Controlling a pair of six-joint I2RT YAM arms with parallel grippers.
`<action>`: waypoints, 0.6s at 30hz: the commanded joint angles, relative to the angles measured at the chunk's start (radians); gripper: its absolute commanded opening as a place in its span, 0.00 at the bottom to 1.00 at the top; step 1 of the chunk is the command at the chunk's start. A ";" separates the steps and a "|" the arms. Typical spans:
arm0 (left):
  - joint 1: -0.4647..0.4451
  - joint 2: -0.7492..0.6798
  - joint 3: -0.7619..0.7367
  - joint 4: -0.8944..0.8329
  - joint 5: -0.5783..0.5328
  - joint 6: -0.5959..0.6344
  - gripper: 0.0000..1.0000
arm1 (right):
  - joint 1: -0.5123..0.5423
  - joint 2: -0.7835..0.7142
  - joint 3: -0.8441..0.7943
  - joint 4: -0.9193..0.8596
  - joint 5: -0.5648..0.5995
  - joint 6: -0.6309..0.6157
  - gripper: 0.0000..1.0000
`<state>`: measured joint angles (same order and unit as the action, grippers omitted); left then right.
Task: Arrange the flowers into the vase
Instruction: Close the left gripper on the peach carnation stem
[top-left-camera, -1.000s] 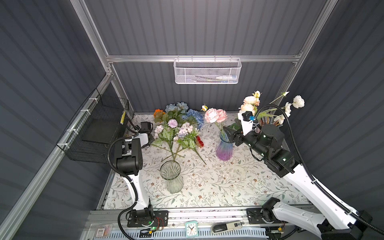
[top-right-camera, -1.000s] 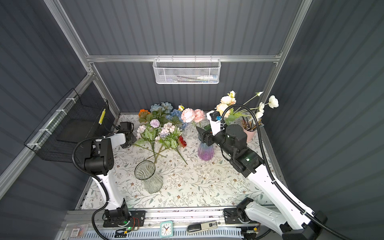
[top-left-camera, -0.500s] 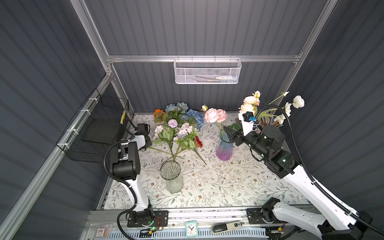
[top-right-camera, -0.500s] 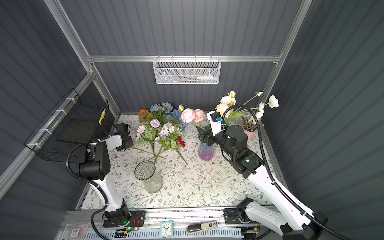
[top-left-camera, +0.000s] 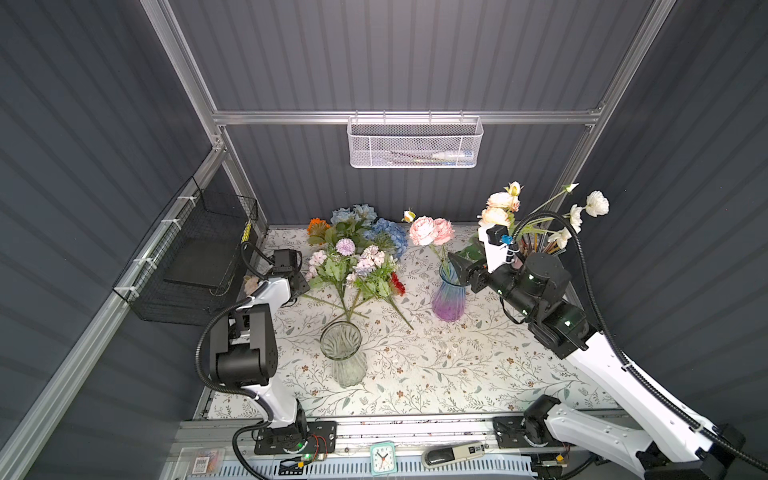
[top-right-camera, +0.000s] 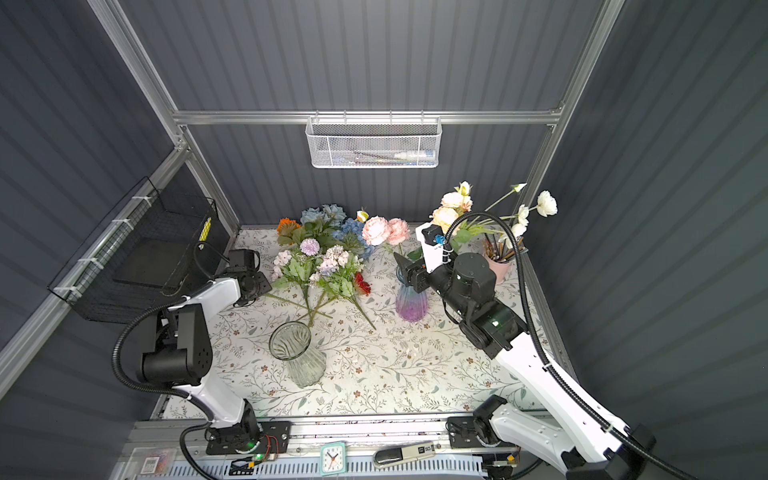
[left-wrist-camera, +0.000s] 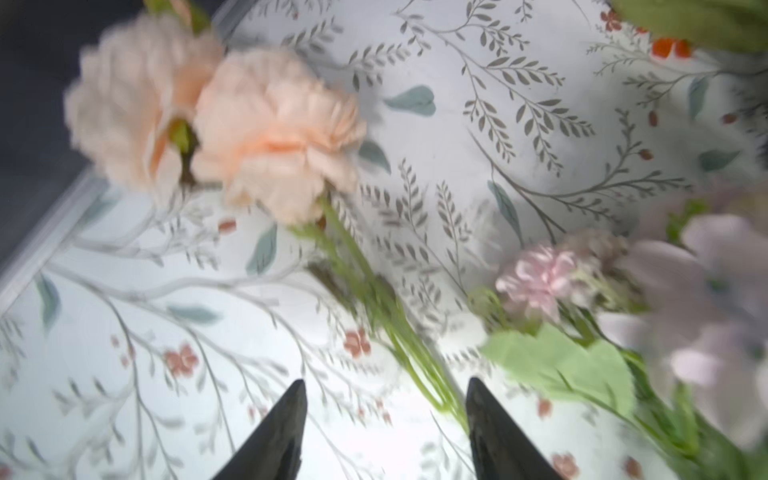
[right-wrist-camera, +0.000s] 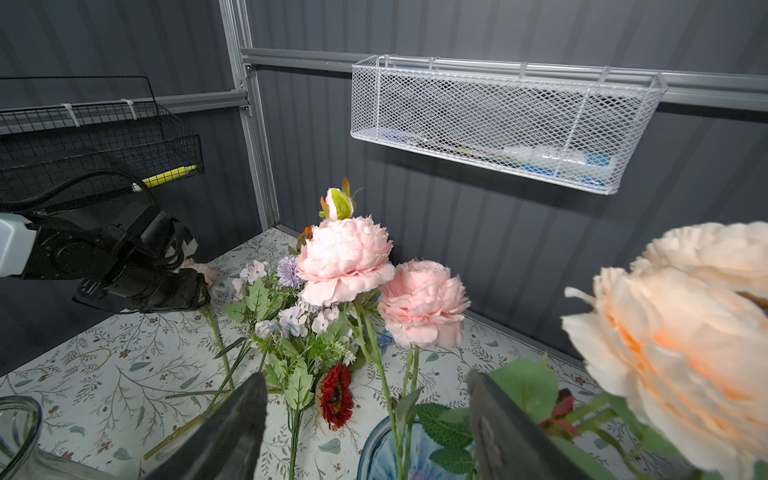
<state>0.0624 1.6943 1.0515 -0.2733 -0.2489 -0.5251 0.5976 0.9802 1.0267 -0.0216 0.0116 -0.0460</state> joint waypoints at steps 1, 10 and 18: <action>-0.001 -0.021 -0.042 0.051 -0.014 -0.254 0.56 | 0.005 -0.030 -0.021 0.033 0.014 -0.002 0.77; -0.027 0.129 0.180 -0.082 -0.100 -0.519 0.53 | 0.005 -0.059 -0.060 0.060 0.040 -0.015 0.78; -0.032 0.234 0.268 -0.237 -0.103 -0.636 0.51 | 0.004 -0.069 -0.082 0.088 0.049 -0.036 0.78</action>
<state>0.0254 1.9137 1.3048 -0.4107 -0.3199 -1.0668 0.5976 0.9283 0.9543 0.0315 0.0414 -0.0605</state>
